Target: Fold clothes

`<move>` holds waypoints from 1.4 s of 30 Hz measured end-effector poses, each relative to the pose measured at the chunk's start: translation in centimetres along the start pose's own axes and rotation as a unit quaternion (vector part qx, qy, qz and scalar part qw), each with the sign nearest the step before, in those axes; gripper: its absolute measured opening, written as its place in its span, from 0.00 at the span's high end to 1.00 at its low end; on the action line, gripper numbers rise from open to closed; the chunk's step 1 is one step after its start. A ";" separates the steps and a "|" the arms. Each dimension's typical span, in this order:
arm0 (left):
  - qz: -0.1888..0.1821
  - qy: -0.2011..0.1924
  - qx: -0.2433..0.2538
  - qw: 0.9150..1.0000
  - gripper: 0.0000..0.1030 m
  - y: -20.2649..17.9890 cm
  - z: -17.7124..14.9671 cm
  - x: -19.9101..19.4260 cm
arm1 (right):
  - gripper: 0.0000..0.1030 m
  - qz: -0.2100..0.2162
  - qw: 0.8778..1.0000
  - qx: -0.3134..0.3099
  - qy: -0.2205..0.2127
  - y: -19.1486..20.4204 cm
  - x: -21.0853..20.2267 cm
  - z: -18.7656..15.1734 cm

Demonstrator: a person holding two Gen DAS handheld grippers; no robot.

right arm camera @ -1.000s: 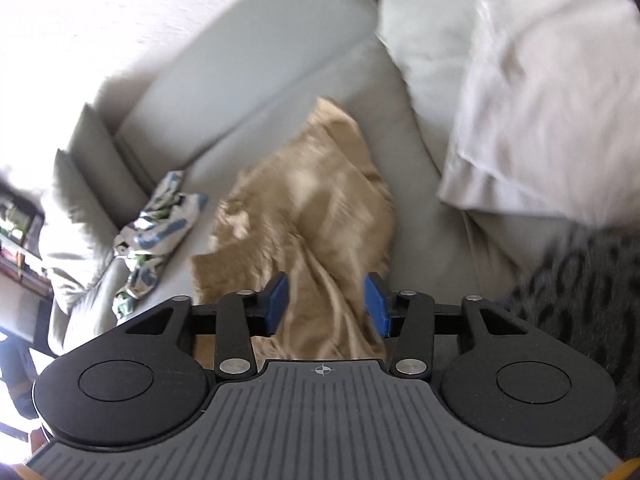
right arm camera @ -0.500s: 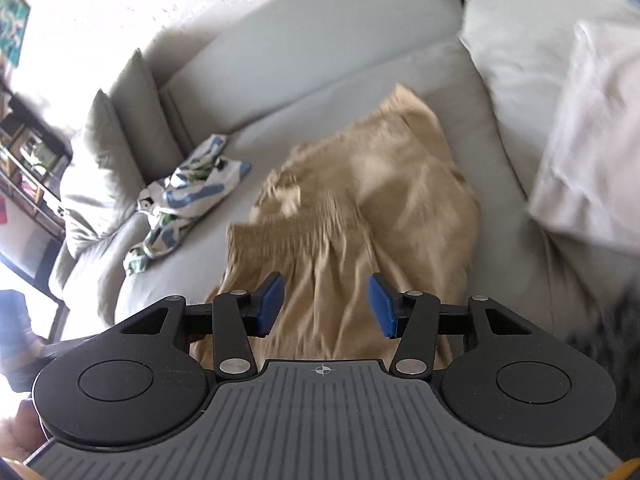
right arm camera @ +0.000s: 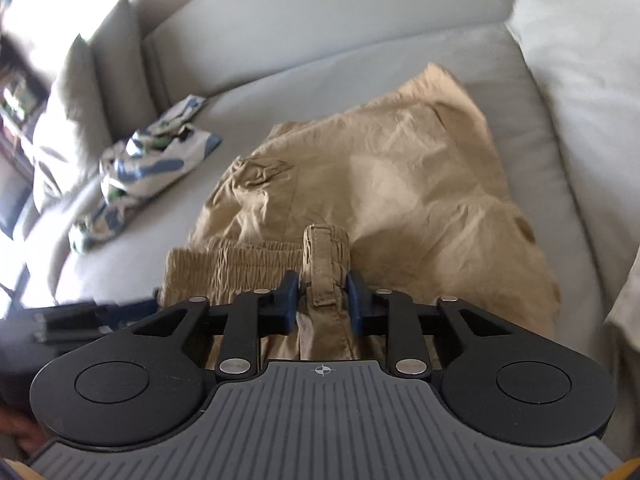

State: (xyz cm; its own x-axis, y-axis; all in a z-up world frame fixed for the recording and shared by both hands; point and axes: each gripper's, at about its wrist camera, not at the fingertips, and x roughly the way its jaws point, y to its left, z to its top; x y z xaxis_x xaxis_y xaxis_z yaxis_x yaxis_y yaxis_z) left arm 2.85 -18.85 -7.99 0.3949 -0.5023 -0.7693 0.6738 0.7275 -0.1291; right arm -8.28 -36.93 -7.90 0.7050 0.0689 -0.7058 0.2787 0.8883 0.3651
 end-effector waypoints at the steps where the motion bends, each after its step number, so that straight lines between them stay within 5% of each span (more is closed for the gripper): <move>1: -0.003 -0.007 0.001 1.000 0.66 -0.1 0.0 -0.3 | 0.82 0.004 1.000 -0.001 -0.011 0.1 -0.6 -0.1; 4: -0.018 -0.035 0.004 0.999 0.71 -0.7 0.5 -1.1 | 0.83 0.018 0.997 0.012 -0.067 0.2 -3.2 -0.4; 7: 0.003 -0.048 0.016 0.999 0.65 -1.5 1.3 -0.6 | 0.83 -0.021 0.994 -0.005 -0.105 0.9 -4.5 -1.0; 11: 0.038 -0.013 0.020 0.999 0.63 -1.9 1.5 1.1 | 0.77 -0.063 0.996 -0.021 -0.054 0.6 -1.3 -0.3; 12: 0.038 -0.012 0.011 0.999 0.61 -1.7 1.5 0.8 | 0.65 -0.069 0.997 -0.020 -0.038 0.4 -0.8 0.0; 14: 0.035 -0.026 -0.012 0.999 0.57 -1.1 1.1 -0.9 | 0.58 -0.074 0.997 -0.008 -0.022 0.1 -0.8 0.4; 18: 0.015 -0.060 -0.026 0.998 0.62 -1.1 0.1 -4.3 | 0.38 -0.045 0.995 0.033 -0.085 -0.4 -5.4 -0.1; 20: -0.002 -0.074 -0.010 0.997 0.71 -1.9 -0.3 -5.1 | 0.39 -0.041 0.994 0.021 -0.095 0.1 -7.0 -0.7; 21: -0.007 -0.081 0.000 0.997 0.85 -2.4 -0.5 -5.3 | 0.52 -0.040 0.995 0.009 -0.096 0.5 -7.6 -1.1; 22: -0.008 -0.080 0.009 0.997 0.89 -2.9 -0.8 -4.9 | 0.77 -0.044 0.995 -0.004 -0.090 0.9 -7.4 -1.5; 24: -0.006 -0.061 0.020 0.998 0.90 -3.3 -1.5 -3.6 | 0.88 -0.052 0.995 -0.029 -0.074 1.6 -6.8 -2.4; 27: 0.014 -0.005 0.001 1.000 0.92 -2.4 -3.1 0.0 | 0.89 -0.065 0.994 -0.067 -0.050 2.7 -5.8 -3.8; 30: 0.006 -0.009 -0.034 0.999 0.89 -1.2 -4.0 1.0 | 0.93 -0.100 0.991 -0.087 0.009 2.3 -2.7 -5.1; 35: 0.008 -0.004 -0.063 0.998 0.88 -0.4 -3.4 -1.1 | 0.95 -0.103 0.992 -0.075 0.008 2.1 -3.4 -4.8; 39: 0.011 -0.025 -0.063 0.998 0.88 -0.1 -5.0 -4.7 | 0.83 -0.068 0.997 -0.027 -0.017 1.5 -6.9 -4.5; 42: -0.004 0.004 -0.062 0.998 0.88 0.1 -6.2 -4.9 | 0.81 -0.043 0.999 -0.021 -0.017 1.4 -8.8 -5.1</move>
State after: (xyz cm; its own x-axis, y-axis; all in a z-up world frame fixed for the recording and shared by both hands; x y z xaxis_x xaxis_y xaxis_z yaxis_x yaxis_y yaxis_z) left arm -2.91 -13.47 -8.10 0.3837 -0.5046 -0.7734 0.5943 0.7760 -0.2114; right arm -17.37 -34.00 -4.29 0.7015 -0.0223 -0.7124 0.3118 0.9084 0.2785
